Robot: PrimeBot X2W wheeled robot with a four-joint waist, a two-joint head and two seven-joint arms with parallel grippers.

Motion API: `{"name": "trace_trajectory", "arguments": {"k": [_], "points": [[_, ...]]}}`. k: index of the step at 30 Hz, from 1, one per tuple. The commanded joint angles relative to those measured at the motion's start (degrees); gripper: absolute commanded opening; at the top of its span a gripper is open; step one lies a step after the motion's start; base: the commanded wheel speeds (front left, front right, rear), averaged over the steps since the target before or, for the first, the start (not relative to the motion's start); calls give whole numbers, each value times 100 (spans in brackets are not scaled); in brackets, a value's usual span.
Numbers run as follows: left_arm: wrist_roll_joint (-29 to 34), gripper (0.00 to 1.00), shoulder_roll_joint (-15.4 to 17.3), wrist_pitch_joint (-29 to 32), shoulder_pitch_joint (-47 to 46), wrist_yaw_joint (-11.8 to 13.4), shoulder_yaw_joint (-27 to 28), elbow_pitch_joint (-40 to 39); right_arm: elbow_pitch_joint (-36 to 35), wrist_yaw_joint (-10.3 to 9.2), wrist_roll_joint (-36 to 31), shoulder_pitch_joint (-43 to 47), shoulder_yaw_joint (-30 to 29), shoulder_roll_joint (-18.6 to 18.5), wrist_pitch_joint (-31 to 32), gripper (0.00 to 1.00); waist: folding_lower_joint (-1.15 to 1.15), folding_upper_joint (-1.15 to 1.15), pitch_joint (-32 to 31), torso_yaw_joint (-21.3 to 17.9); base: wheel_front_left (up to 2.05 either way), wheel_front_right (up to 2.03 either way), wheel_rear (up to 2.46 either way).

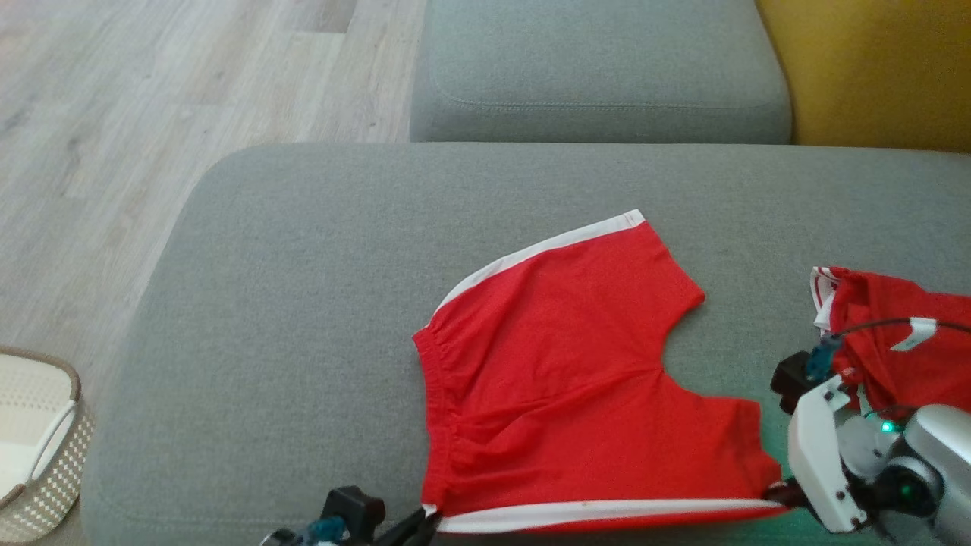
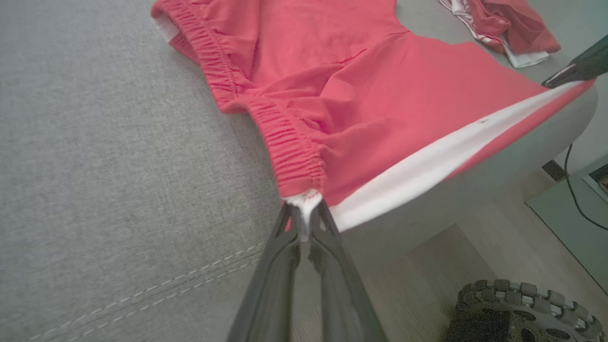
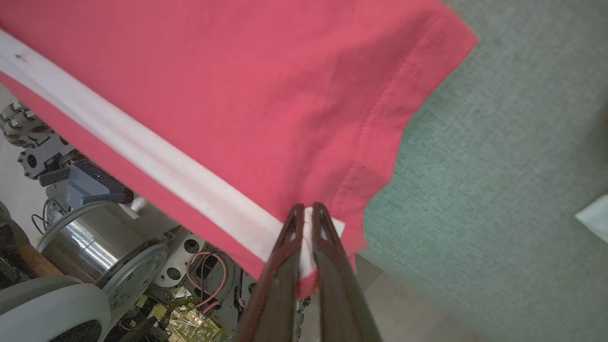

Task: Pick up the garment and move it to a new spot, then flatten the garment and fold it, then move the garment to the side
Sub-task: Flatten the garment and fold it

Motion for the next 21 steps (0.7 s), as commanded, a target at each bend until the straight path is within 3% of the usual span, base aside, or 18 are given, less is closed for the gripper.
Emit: {"name": "trace_trajectory", "arguments": {"k": [1, 10, 15, 21], "points": [[57, 0, 356, 45, -241, 69, 272, -260, -97, -12, -39, -59, -326, -403, -17, 0, 1, 0, 35, 33, 0, 0, 0], [-36, 0, 359, 212, -696, 281, 517, -1165, -188, -12, -375, -459, -1333, -120, -501, 0, 1, 0, 330, 254, 0, 0, 0], [-43, 0, 166, 310, -1238, 320, 563, -1319, 15, -12, -658, -927, -1956, 145, -881, 0, 1, 0, 756, 478, 0, 0, 0], [-74, 0, -222, 247, -1880, 412, 625, -987, 356, -12, -1195, -1578, -2288, 438, -1323, 0, 1, 0, 1348, 672, 0, 0, 0]]}}
